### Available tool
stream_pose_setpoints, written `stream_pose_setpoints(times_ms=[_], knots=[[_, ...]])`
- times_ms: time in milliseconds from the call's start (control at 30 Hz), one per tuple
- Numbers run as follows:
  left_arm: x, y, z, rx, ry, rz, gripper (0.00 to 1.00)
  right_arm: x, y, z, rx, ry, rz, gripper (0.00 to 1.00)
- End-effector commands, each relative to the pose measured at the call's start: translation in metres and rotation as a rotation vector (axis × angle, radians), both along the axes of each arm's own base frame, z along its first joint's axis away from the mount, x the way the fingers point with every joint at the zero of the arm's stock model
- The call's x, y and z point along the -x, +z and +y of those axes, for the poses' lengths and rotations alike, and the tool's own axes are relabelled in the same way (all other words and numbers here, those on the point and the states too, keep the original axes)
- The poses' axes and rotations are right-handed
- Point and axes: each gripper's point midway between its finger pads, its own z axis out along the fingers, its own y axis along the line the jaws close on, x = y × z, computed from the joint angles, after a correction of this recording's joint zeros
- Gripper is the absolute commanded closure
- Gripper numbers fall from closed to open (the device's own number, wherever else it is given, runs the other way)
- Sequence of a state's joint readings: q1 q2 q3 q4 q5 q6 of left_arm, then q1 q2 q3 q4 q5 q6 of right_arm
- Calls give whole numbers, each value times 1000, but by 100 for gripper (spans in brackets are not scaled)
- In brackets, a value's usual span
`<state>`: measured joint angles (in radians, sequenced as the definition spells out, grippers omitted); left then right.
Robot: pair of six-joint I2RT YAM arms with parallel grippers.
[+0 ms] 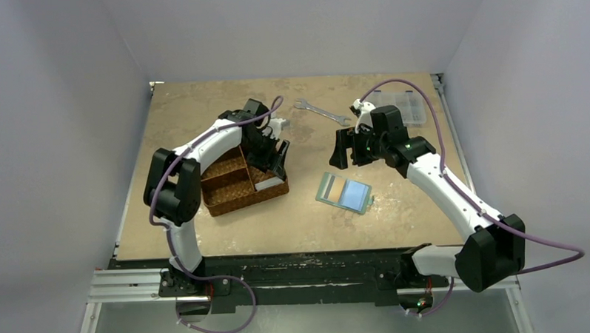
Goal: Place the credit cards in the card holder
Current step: Pick up the credit card from the storage box.
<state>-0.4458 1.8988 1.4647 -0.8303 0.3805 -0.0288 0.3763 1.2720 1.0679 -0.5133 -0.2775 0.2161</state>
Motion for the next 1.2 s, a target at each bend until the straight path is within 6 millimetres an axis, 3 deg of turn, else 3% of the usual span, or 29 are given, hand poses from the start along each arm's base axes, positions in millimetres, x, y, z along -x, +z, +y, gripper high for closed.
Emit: stream_pose_setpoints(times_ms=[0,333,433,633,933,1167], knots=[[-9,11,-1,80,-32,-5,27,-12,19,-1,2,-3,-57,17],[4,12,3,211,-66,107,19,-13,14,1,4,2,-37,17],[6,9,4,206,-66,105,8,-14,14,2,3,4,-33,17],[10,-1,8,181,-75,122,1,-13,13,4,-1,11,-26,17],[0,3,14,103,-51,25,7,-11,13,5,-8,18,-22,17],[10,1,1,62,-97,23,19,-9,13,5,-13,23,-20,17]])
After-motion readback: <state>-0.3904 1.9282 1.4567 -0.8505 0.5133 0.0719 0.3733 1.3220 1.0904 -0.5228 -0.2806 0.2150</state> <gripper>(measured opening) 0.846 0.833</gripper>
